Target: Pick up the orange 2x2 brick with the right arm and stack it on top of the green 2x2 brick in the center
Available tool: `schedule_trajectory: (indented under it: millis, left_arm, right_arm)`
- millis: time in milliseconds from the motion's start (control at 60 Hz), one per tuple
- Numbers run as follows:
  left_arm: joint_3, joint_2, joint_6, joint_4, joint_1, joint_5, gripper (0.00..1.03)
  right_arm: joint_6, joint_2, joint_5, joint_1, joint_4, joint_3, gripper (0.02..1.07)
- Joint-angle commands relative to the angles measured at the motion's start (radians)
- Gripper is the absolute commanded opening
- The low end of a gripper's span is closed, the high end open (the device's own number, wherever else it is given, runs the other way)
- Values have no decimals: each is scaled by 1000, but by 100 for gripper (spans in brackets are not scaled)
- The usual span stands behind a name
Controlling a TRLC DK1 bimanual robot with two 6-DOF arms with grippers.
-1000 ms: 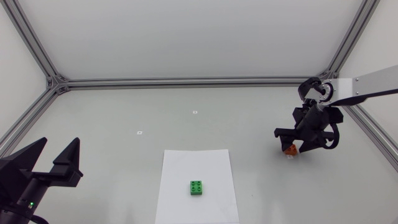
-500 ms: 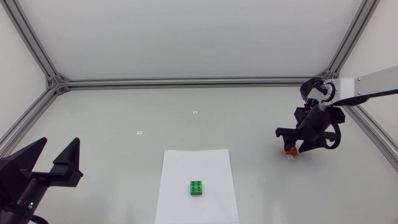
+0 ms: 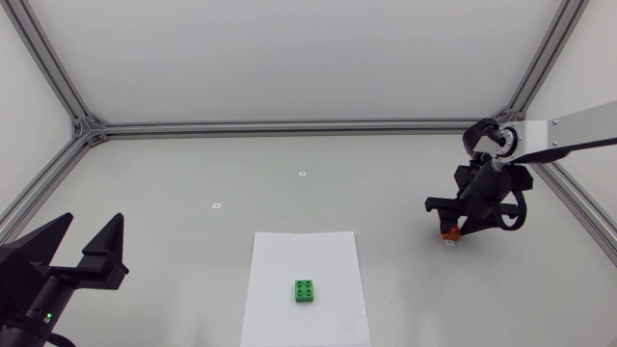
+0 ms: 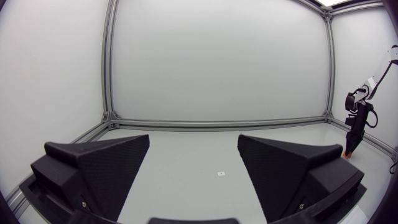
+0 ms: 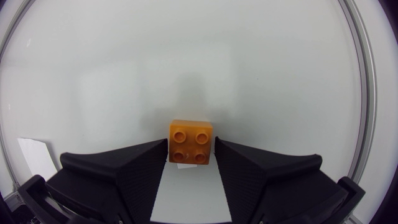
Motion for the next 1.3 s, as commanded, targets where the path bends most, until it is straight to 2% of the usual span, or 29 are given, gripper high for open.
schedule_trajectory:
  millis: [0,200,300,483,517,633,867,1017,1283]
  left_arm:
    - [-41,-8,13,-15,2,4,99]
    - [-41,-8,13,-15,2,4,99]
    - [-41,-8,13,-15,2,4,99]
    - [-41,-8,13,-15,2,6,99]
    - [-41,-8,13,-15,2,6,99]
    - [-41,-8,13,-15,2,4,99]
    - [-41,-8,13,-15,2,6,99]
    - [-41,-8,13,-15,2,4,99]
    - [-41,-8,13,-15,2,4,99]
  right_arm:
    - [21,-13,-6,11,2,-1,52]
    - [21,-4,-6,11,3,5,51]
    - [19,0,-4,14,6,4,45]
    - [13,-15,3,25,9,-5,41]
    - [7,-20,5,28,18,-9,36]
    - [-16,-43,5,31,26,-18,31]
    - [-196,-179,-21,49,-29,-47,25]
    - [-318,-296,-31,71,-78,-53,16]
    - [-446,-451,11,181,-94,-117,17]
